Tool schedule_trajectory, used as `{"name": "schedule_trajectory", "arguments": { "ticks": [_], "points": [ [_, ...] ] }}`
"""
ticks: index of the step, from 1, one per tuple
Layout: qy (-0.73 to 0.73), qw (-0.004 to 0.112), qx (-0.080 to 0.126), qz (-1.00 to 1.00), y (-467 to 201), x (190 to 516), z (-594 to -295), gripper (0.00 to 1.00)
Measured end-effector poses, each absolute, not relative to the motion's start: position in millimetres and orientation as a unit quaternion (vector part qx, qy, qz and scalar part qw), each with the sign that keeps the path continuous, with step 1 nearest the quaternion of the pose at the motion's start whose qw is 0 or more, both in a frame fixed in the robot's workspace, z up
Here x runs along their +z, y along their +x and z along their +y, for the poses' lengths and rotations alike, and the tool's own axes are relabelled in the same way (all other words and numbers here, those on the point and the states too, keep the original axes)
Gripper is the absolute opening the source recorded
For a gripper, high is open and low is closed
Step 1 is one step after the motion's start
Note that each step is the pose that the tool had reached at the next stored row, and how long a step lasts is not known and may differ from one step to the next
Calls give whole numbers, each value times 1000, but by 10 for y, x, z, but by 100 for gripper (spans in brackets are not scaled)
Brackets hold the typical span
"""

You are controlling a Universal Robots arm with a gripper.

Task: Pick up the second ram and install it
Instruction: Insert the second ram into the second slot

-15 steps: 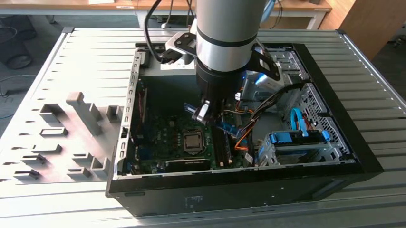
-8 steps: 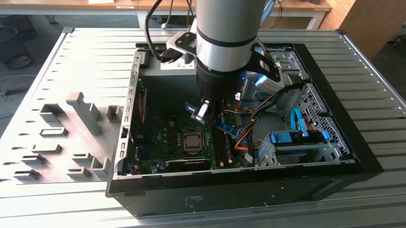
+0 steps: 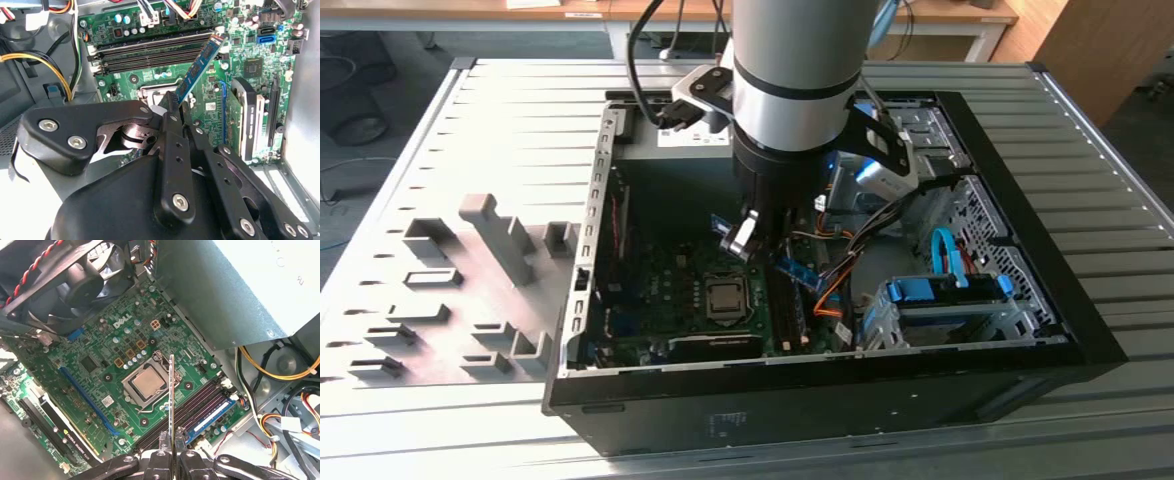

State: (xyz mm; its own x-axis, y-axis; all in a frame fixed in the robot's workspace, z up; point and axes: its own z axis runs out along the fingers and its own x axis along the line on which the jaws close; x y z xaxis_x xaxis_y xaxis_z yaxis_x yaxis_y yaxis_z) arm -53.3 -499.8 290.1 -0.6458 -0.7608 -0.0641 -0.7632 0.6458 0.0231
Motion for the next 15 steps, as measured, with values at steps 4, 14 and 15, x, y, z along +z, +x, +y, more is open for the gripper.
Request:
{"name": "schedule_trajectory", "arguments": {
  "ticks": [4, 14, 15],
  "points": [
    [-412, 24, 24, 910, -533, 2900, -4998, 14],
    [-386, 25, 23, 922, -533, 2898, -4998, 14],
    [-384, 25, 23, 923, -533, 2898, -4998, 14]
  ]
}}
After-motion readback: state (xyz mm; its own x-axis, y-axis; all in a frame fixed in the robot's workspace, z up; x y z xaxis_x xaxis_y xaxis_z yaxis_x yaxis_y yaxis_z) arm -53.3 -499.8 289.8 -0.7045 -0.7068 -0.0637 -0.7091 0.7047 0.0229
